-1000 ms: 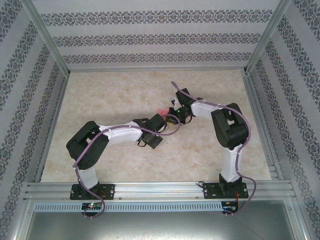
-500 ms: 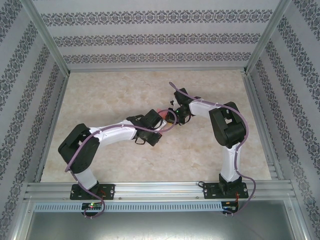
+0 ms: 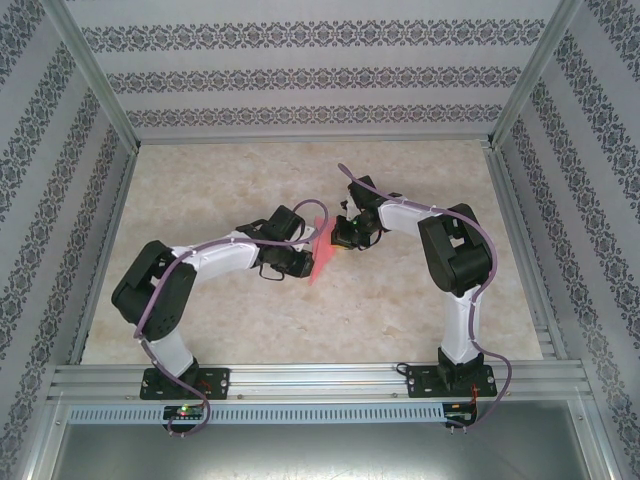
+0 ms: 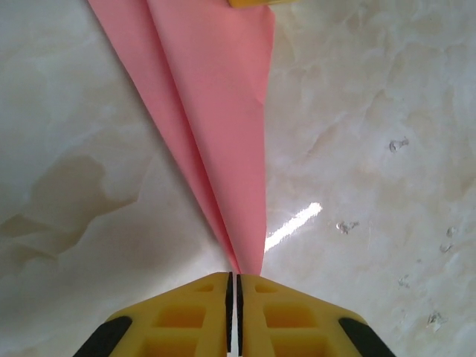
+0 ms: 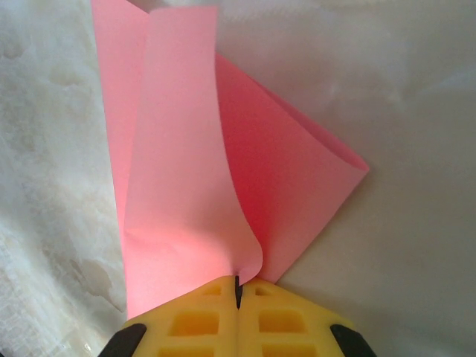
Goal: Fold a paper plane with a square sheet of paper (pick it up from the middle)
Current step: Fold the wing for the fifth time at the center of the table.
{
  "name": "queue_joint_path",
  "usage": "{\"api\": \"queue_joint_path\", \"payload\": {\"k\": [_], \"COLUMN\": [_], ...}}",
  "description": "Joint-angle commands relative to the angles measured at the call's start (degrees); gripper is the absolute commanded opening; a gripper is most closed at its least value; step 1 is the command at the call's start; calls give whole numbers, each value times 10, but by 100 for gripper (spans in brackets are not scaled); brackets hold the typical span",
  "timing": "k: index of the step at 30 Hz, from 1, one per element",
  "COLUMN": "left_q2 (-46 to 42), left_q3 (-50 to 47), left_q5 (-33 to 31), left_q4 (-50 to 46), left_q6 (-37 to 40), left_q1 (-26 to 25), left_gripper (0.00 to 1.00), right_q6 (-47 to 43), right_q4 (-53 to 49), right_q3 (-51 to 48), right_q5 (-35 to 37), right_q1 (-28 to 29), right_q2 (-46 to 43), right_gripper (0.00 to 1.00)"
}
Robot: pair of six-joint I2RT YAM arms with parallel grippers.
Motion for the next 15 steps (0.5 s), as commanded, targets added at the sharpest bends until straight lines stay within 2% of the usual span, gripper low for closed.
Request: {"api": "queue_joint_path", "payload": {"k": [1,15], "left_q2": [22,64], "left_q3": [-1,9], "left_q5": [55,81], "left_q4": [57,70], "left_q6": [-46,-52], "left_q1": [9,9], "left_gripper": [12,8], "right_q6": [-13,-1], "right_q4": [-22,4], "right_q3": [7,-7], "right_q5": [32,12], "right_q1": [3,2], "right_q2": [18,12], "right_gripper": [0,2]}}
